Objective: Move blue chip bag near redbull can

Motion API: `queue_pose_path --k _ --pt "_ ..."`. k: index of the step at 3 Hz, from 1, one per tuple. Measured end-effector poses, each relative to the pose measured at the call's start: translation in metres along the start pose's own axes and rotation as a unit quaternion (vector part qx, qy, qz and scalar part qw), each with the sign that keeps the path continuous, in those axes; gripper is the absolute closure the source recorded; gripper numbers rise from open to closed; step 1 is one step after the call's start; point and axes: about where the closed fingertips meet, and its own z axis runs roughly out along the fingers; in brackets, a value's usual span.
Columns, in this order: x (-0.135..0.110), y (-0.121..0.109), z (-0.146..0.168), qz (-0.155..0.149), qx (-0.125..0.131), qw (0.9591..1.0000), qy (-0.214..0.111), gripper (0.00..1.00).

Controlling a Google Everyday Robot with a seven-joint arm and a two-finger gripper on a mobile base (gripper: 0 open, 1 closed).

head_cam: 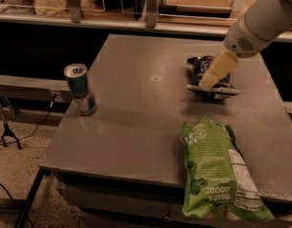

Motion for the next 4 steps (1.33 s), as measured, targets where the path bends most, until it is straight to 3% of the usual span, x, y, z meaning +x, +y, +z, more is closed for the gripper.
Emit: queue_pose_path --k 1,2,3,4 --pt "0.011 0.003 0.036 -0.002 0.000 0.9999 -0.011 0.00" --pt "0.021 0.000 0.052 0.012 0.001 0.9999 -0.005 0.00" --pt "0.020 0.002 0.058 -0.003 -0.012 0.9998 -0.018 0.19" --pt "0.007 0.009 0.045 -0.047 -0.021 0.9982 -0.030 0.42"
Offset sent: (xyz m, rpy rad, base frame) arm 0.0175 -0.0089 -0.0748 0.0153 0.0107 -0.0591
